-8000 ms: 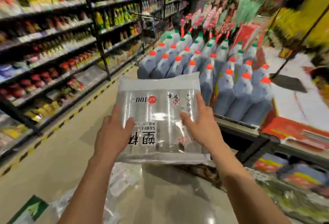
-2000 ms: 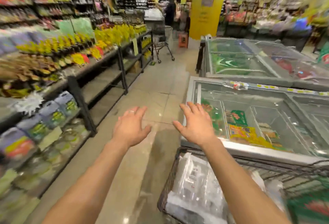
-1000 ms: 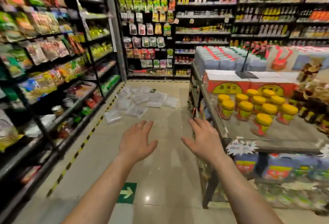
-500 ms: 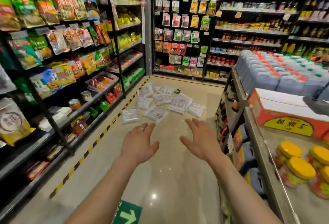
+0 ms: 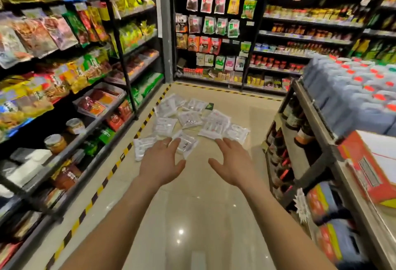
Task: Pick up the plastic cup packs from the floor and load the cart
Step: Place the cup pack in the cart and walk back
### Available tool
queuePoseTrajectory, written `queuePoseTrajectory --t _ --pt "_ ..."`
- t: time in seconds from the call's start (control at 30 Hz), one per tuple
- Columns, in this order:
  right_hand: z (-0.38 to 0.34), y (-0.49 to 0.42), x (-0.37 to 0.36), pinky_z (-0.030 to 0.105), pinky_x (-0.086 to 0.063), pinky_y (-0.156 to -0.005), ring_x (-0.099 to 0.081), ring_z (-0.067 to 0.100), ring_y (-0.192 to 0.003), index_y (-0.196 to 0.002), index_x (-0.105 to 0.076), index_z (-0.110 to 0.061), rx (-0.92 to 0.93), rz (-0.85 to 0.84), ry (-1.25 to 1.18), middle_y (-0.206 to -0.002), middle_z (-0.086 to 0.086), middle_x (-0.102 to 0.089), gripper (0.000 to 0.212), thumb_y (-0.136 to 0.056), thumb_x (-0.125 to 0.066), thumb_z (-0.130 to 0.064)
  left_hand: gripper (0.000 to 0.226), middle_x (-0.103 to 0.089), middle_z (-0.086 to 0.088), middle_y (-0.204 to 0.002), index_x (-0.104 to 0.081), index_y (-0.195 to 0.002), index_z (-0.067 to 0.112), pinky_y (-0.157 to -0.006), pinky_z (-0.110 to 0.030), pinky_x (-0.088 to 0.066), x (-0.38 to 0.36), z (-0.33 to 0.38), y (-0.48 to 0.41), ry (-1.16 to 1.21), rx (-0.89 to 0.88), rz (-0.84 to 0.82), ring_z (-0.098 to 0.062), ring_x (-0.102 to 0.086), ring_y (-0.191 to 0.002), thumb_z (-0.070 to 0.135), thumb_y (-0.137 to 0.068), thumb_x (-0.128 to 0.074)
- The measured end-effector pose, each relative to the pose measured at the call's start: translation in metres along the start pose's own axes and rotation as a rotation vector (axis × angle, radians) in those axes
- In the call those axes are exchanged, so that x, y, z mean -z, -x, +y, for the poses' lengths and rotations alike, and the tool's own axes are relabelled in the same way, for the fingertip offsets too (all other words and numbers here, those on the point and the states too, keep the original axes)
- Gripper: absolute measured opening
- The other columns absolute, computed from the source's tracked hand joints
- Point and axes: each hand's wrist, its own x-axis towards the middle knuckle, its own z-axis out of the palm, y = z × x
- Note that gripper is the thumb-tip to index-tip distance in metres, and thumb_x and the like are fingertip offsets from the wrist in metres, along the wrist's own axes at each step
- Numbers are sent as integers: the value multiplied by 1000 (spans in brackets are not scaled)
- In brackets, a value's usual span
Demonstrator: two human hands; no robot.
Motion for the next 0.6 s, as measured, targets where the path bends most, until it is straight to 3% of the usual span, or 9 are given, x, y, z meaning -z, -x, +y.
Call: queuePoseTrajectory --t 0.27,0.6 --pt "56 -174 -42 40 -30 -111 -27 26 -142 -149 -32 -25 -19 -54 -59 -155 4 -32 68 -89 -51 -52 70 -35 -2 -152 -27 -150 27 -102 -36 -37 -45 -22 -171 28 57 -54 -23 -37 -135 53 -89 -50" --pt "164 -438 -76 40 -26 -115 -24 26 -144 -150 -30 -25 111 -164 -89 -156 4 -31 69 -90 -51 -52 69 -39 -4 -149 -29 -150 22 -100 -37 -40 -113 -12 -402 100 290 -145 -25 -40 -132 49 -90 -51"
